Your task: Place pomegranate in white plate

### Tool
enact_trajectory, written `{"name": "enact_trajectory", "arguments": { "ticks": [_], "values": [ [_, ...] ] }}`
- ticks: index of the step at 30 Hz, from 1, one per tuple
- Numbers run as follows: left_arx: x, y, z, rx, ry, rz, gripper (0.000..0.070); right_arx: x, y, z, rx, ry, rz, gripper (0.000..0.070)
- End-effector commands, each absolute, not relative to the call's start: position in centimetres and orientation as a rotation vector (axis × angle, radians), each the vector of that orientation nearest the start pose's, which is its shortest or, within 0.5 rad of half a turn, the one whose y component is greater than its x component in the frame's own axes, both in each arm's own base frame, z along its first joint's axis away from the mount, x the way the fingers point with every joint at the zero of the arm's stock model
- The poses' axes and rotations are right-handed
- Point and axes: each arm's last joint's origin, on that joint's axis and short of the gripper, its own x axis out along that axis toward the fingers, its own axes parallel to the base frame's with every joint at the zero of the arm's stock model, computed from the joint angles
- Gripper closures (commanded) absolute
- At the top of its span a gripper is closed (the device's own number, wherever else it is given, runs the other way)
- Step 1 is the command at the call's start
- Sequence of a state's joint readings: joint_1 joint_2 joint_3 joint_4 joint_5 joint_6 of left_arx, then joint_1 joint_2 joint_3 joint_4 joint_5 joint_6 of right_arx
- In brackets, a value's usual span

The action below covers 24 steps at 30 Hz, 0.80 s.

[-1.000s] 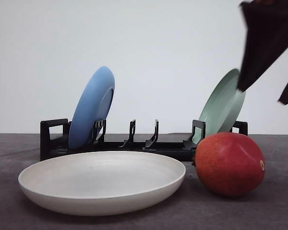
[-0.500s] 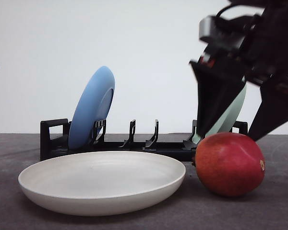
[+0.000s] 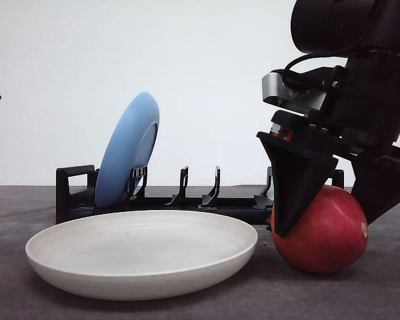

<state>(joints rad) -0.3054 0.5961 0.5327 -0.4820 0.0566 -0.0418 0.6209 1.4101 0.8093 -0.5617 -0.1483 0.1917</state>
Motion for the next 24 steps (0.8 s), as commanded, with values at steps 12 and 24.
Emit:
{"name": "enact_trajectory", "arguments": {
  "ticks": [12,24],
  "values": [
    [12.7,-4.2,24.9,0.029,0.536,-0.350,0.0230,21.1,17.2,23.2,-0.134,1.162,0.676,0.0180],
    [12.7,-4.2,24.9,0.029,0.536,-0.350,0.0230,20.3,22.9,23.4,-0.157,0.930,0.922,0.0180]
  ]
}}
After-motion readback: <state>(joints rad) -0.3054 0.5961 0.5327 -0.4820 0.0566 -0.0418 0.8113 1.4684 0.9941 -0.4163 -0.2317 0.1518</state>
